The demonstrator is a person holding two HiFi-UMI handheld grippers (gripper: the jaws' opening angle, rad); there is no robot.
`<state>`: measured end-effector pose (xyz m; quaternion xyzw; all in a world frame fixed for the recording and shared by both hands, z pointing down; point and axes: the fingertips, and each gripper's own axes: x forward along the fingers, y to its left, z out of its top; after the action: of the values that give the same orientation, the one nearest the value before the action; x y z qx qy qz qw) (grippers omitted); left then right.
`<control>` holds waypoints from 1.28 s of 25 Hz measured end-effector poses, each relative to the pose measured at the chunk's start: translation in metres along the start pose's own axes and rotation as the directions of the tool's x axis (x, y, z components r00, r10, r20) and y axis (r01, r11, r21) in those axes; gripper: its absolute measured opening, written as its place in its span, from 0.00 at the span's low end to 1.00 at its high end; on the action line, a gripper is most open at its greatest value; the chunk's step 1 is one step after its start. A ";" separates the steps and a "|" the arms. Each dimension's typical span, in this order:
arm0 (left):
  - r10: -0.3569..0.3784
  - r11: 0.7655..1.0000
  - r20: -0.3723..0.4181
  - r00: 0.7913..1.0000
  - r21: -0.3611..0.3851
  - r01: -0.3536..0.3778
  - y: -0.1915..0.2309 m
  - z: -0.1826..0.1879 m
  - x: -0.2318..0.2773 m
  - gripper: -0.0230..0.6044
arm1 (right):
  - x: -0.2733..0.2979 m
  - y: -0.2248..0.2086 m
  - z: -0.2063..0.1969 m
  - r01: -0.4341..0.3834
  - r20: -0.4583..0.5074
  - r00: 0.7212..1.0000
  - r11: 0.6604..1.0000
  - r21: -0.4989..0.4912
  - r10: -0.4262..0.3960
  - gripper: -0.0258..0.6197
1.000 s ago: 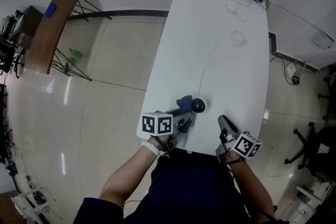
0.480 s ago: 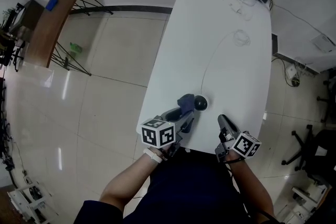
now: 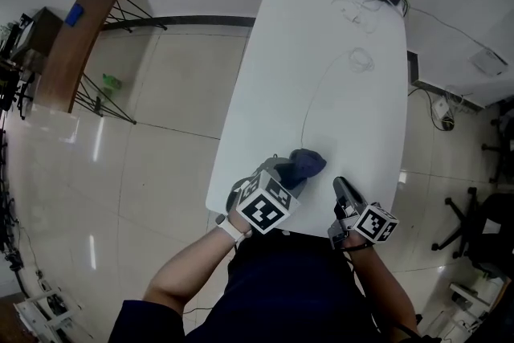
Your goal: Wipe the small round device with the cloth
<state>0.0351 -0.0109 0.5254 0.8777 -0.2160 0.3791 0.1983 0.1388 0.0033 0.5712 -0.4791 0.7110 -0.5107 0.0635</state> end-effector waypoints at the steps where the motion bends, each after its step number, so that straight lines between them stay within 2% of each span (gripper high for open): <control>1: -0.009 0.999 -0.022 1.000 0.041 0.010 -0.009 -0.001 0.004 0.27 | -0.001 -0.003 -0.001 0.006 0.001 1.000 1.000 0.003 -0.006 0.14; 4: 0.027 0.982 -0.091 0.995 0.190 -0.009 -0.023 -0.013 0.016 0.27 | 0.000 -0.002 -0.003 0.007 0.001 1.000 1.000 0.008 -0.007 0.14; 6: 0.060 0.949 -0.122 0.991 0.314 -0.019 -0.029 -0.026 0.022 0.27 | 0.001 -0.001 -0.005 0.004 -0.001 1.000 1.000 0.012 -0.004 0.14; 8: 0.081 0.895 -0.143 0.986 0.445 -0.009 -0.033 -0.043 0.028 0.27 | 0.000 -0.003 -0.007 0.007 -0.006 1.000 1.000 0.017 -0.007 0.14; 10: 0.112 0.829 -0.159 0.981 0.559 -0.004 -0.031 -0.061 0.033 0.27 | -0.001 -0.010 -0.011 0.022 -0.014 1.000 1.000 0.016 -0.021 0.14; 11: 0.126 0.804 -0.166 0.978 0.594 -0.003 -0.027 -0.070 0.034 0.27 | -0.001 -0.011 -0.011 0.025 -0.016 1.000 1.000 0.015 -0.025 0.14; 12: 0.137 0.791 -0.173 0.975 0.612 -0.003 -0.023 -0.078 0.035 0.27 | -0.001 -0.009 -0.011 0.024 -0.015 1.000 1.000 0.015 -0.024 0.14; 14: 0.154 0.799 -0.186 0.971 0.601 -0.012 -0.010 -0.091 0.034 0.27 | -0.001 -0.009 -0.010 0.023 -0.013 1.000 1.000 0.012 -0.023 0.13; 18: 0.197 0.845 -0.209 0.958 0.531 -0.058 0.024 -0.105 0.029 0.27 | -0.001 -0.011 -0.009 0.030 -0.022 0.999 1.000 0.003 -0.030 0.13; 23: 0.247 0.869 -0.252 0.936 0.485 -0.098 0.065 -0.113 0.022 0.27 | -0.002 -0.010 -0.008 0.032 -0.020 0.999 0.999 -0.003 -0.032 0.13; 25: 0.265 0.865 -0.259 0.929 0.490 -0.110 0.087 -0.102 0.023 0.27 | -0.001 -0.008 -0.006 0.027 -0.019 0.999 1.000 -0.006 -0.027 0.13; 27: 0.276 0.846 -0.279 0.920 0.524 -0.095 0.108 -0.087 0.030 0.27 | 0.001 -0.004 -0.004 0.020 -0.017 1.000 1.000 -0.003 -0.020 0.13; 30: 0.255 0.825 -0.338 0.906 0.565 -0.021 0.122 -0.077 0.045 0.27 | -0.001 0.002 -0.007 0.019 -0.011 1.000 1.000 0.001 -0.019 0.13; 32: 0.231 0.825 -0.393 0.890 0.565 0.035 0.122 -0.081 0.051 0.27 | -0.004 0.003 -0.008 0.021 -0.002 1.000 1.000 0.000 -0.021 0.13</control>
<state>-0.0450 -0.0821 0.6379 0.7739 -0.0910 0.6253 -0.0425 0.1345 0.0121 0.5707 -0.4859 0.7061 -0.5118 0.0576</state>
